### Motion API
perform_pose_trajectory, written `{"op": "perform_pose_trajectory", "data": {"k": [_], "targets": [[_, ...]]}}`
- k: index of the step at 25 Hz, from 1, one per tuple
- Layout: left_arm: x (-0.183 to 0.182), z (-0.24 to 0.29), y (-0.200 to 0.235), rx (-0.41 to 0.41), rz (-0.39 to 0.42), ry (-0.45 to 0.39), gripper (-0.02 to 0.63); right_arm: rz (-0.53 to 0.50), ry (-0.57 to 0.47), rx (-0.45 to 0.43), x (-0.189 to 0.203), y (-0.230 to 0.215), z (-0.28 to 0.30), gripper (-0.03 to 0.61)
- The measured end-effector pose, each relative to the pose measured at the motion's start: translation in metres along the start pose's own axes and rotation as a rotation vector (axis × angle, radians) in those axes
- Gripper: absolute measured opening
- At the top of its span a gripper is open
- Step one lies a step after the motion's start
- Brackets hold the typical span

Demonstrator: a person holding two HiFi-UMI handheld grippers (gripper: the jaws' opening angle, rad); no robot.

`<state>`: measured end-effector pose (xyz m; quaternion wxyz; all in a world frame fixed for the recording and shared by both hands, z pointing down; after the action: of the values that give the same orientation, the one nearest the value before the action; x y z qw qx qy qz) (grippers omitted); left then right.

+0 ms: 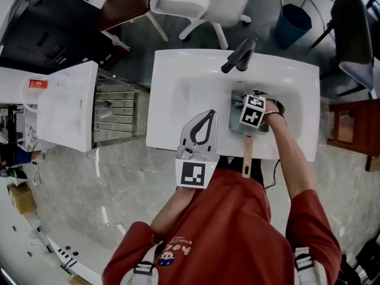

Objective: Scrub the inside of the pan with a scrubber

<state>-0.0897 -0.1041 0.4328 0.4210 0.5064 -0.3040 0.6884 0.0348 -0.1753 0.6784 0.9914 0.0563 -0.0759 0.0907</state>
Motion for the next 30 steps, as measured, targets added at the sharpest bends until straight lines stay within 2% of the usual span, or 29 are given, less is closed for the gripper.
{"op": "perform_pose_trajectory", "data": {"k": [11, 14, 17, 20, 30], "targets": [[0.000, 0.002, -0.005, 0.041, -0.011, -0.023, 0.011, 0.018, -0.035, -0.227, 0.009, 0.039, -0.069, 0.160], [-0.002, 0.001, -0.008, 0.052, -0.016, -0.026, 0.011, 0.017, -0.016, -0.287, 0.011, 0.050, -0.075, 0.159], [-0.003, -0.001, -0.010, 0.062, -0.027, -0.033, 0.011, 0.013, 0.040, -0.297, 0.021, 0.053, -0.077, 0.158], [-0.002, -0.001, -0.010, 0.065, -0.026, -0.037, 0.011, 0.008, -0.001, -0.333, 0.016, 0.058, -0.075, 0.156], [0.001, -0.006, -0.011, 0.062, -0.024, -0.035, 0.011, 0.077, 0.025, -0.437, 0.021, 0.059, -0.070, 0.144]]}}
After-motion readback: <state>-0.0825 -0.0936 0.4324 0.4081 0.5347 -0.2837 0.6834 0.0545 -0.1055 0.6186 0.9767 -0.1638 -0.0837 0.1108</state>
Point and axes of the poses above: the fingertips, and each gripper's own axes: z forward along the fingers, y to its left, x out of its underside, the point moved 3 cm from there along -z, backward along the fingers, and after that the axes turned 5 degrees about y, right-handed, at the moved point
